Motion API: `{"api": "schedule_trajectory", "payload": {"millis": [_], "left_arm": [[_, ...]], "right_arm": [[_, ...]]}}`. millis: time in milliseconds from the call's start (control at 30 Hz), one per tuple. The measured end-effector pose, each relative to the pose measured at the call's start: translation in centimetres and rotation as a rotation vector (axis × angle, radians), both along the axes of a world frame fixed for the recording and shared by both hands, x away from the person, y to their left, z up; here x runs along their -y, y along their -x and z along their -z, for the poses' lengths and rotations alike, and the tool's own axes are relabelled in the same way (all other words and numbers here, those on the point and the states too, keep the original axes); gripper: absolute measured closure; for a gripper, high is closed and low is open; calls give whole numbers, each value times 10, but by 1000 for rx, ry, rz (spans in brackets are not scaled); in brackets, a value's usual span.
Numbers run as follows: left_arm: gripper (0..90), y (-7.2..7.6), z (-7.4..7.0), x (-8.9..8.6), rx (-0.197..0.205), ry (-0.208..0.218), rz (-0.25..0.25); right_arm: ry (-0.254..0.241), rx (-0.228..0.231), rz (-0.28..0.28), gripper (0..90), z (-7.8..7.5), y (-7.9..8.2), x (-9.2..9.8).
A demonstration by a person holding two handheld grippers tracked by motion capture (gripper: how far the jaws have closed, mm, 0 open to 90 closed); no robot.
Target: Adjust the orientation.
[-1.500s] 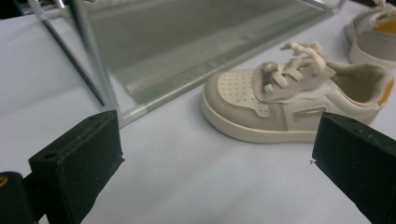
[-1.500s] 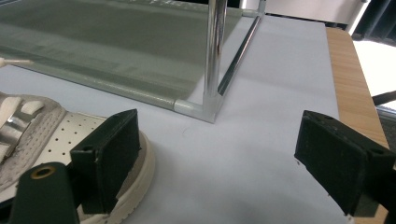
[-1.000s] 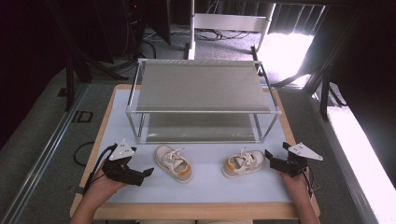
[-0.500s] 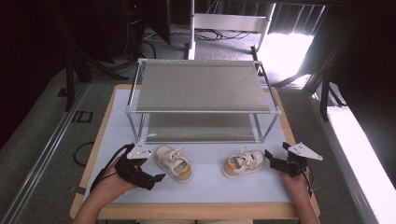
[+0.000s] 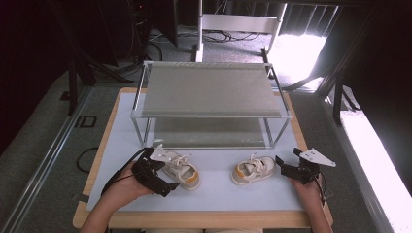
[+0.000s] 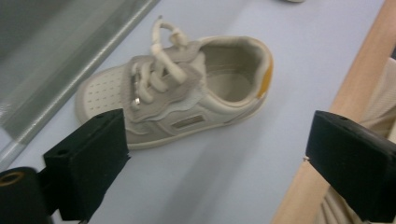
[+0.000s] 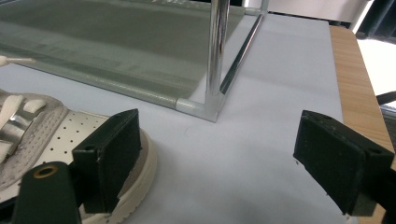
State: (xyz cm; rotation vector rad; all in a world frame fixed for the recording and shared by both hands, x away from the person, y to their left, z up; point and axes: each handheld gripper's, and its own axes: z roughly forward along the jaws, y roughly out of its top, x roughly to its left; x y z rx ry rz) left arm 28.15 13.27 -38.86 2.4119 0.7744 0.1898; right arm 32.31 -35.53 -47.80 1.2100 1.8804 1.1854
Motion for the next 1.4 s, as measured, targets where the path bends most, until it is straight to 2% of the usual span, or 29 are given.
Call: {"api": "schedule_trajectory", "payload": {"millis": [67, 133, 400, 433, 533, 567, 633, 667, 700, 733, 800, 833, 900, 967, 1033, 1067, 1100, 1133, 1200, 1233, 1300, 1333, 1400], "left_arm": [[57, -1, -2, 6, -3, -21, 1], [59, -3, -2, 10, -7, -21, 4], [152, -7, 5, 33, -54, -62, 62], [172, -8, 5, 35, -57, -47, 63], [217, -9, 5, 42, -61, -45, 82], [264, -10, 5, 44, -73, -40, 99], [319, -11, 7, 49, -77, -63, 107], [325, -12, 9, 51, -101, -64, 119], [378, -13, 11, 53, -118, -70, 126], [409, -14, 13, 56, -125, -95, 130], [413, -16, 17, 60, -157, -100, 142], [442, -17, 19, 62, -164, -104, 138], [446, -21, 22, 65, -186, -121, 142], [482, -24, 25, 68, -186, -135, 142], [501, -27, 27, 70, -187, -117, 129], [535, -28, 27, 71, -188, -129, 136], [546, -28, 27, 73, -188, -120, 137], [545, -29, 25, 75, -199, -93, 136], [560, -30, 24, 79, -186, -142, 144], [571, -32, 24, 80, -195, -132, 138], [626, -33, 27, 81, -204, -162, 142], [631, -34, 28, 82, -217, -157, 144], [638, -34, 34, 86, -230, -205, 154]], "right_arm": [[-1, 2, -1, 143, 0, 0, 0], [-4, 2, 0, 144, 0, 0, 1], [-1, 2, 1, 154, 0, 0, 0], [-2, 2, 0, 163, 0, 0, 0], [4, 5, -2, 163, 0, 0, 0], [3, 6, -2, 163, 0, 0, 0], [1, 5, -2, 163, 0, 0, 0], [0, 7, -4, 163, 0, 0, 0], [0, 8, -5, 163, 0, 1, 0], [1, 10, -4, 163, 0, 1, 0], [2, 11, -3, 163, 0, 1, 0], [1, 11, -4, 163, 0, 1, 0], [-1, 7, -2, 163, 0, 1, 0], [0, 9, -3, 164, 0, 1, 0], [1, 9, -3, 163, 0, 1, 0], [2, 9, -2, 163, 0, 1, 0], [2, 10, -2, 163, 0, 1, 0], [0, 9, -1, 164, 0, 1, 0], [2, 9, -2, 164, 0, 1, 0], [3, 9, -2, 164, 0, 1, 0], [2, 11, -4, 163, 0, 1, 0], [-1, 10, -1, 163, 0, 1, 0], [-3, 10, -1, 163, 0, 1, 1]]}}
